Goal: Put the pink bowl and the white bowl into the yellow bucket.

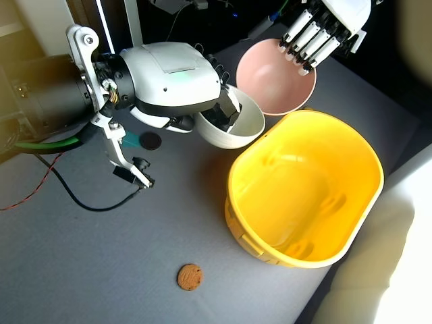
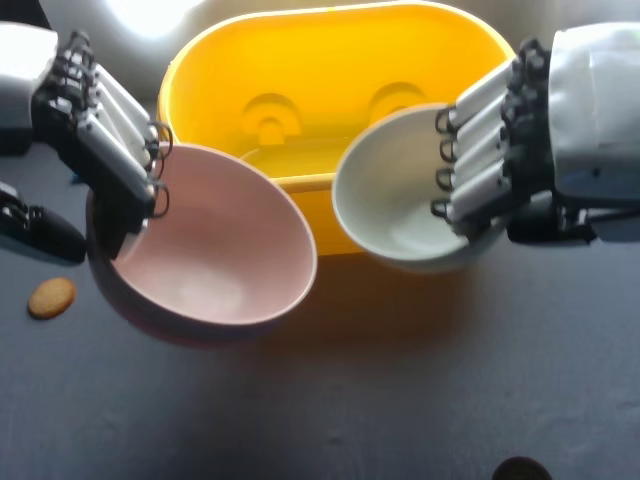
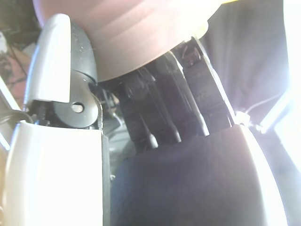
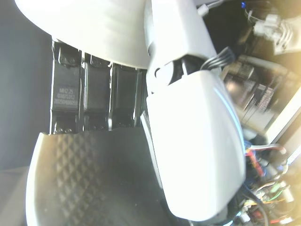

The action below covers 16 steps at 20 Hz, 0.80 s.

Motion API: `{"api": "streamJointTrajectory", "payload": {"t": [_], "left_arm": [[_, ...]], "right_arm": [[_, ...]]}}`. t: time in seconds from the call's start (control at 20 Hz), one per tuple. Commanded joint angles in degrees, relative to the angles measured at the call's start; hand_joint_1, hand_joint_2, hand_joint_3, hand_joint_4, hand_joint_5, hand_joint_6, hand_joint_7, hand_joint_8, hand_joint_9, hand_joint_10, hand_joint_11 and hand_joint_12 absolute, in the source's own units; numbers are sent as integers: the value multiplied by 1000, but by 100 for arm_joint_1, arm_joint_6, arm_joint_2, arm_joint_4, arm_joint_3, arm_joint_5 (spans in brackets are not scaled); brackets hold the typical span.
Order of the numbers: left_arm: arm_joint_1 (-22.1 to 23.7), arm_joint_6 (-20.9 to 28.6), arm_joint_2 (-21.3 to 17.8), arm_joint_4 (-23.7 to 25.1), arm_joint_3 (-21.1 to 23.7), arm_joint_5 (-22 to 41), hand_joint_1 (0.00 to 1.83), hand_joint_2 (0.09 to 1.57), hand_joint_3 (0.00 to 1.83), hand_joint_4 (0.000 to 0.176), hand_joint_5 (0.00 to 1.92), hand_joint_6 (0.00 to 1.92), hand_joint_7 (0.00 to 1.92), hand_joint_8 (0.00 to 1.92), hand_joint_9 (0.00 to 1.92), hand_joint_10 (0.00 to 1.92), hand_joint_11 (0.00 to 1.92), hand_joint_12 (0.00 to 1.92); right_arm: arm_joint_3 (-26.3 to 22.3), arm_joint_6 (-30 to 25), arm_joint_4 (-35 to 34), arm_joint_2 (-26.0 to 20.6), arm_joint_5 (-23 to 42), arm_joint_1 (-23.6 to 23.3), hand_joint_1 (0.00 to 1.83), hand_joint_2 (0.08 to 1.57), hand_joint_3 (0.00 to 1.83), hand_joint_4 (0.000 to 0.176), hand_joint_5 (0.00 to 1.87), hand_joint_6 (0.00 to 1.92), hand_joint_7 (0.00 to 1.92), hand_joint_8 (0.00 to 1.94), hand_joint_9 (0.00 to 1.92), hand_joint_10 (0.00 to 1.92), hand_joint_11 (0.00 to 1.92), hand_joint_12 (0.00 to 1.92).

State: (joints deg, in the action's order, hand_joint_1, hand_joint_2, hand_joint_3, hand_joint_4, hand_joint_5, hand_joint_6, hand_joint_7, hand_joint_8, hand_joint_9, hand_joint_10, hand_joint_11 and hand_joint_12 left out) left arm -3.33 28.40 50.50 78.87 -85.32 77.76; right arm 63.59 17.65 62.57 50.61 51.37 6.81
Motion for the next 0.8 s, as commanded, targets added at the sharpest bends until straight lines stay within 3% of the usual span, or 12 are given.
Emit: {"api": "streamJointTrajectory", "payload": {"t": [0.0, 0.3, 0.35, 0.45, 0.55, 0.75], "left_arm": [[95, 47, -77, -689, -57, 345, 1386, 1068, 0, 0, 962, 995, 1171, 635, 999, 995, 826, 944], [304, 203, 41, -903, -330, 355, 1384, 1077, 0, 0, 946, 1036, 1129, 691, 994, 1010, 847, 902], [374, 218, 74, -929, -381, 353, 1382, 1080, 0, 0, 939, 1057, 1118, 701, 989, 1011, 850, 894], [511, 227, 134, -930, -461, 332, 1382, 1082, 1, 0, 926, 1078, 1126, 690, 982, 1017, 852, 891], [646, 235, 283, -929, -639, 315, 1384, 1075, 0, 0, 947, 1052, 1141, 650, 1002, 995, 876, 887], [794, 235, 631, -923, -1090, 289, 1383, 1076, 0, 0, 945, 1051, 1142, 656, 994, 1005, 870, 915]], "right_arm": [[7, 152, -499, -44, 373, -45, 1382, 1088, 0, 0, 961, 966, 1036, 852, 987, 1093, 852, 1148], [3, 715, -973, 53, 397, 10, 1384, 1082, 1, 0, 967, 960, 1042, 839, 1006, 1068, 860, 1151], [1, 778, -1032, 72, 399, 10, 1391, 1059, 0, 0, 1030, 858, 1113, 710, 1053, 1000, 899, 1114], [-10, 1268, -1329, 104, 272, 47, 1384, 1079, 5, 0, 972, 957, 1048, 811, 1014, 1058, 868, 1122], [5, 1779, -1608, 133, 49, 48, 1386, 1077, 0, 0, 988, 921, 1054, 816, 1013, 1061, 870, 1132], [52, 1899, -1692, 170, -58, 56, 1387, 1072, 0, 0, 986, 911, 1081, 784, 1026, 1040, 881, 1127]]}}
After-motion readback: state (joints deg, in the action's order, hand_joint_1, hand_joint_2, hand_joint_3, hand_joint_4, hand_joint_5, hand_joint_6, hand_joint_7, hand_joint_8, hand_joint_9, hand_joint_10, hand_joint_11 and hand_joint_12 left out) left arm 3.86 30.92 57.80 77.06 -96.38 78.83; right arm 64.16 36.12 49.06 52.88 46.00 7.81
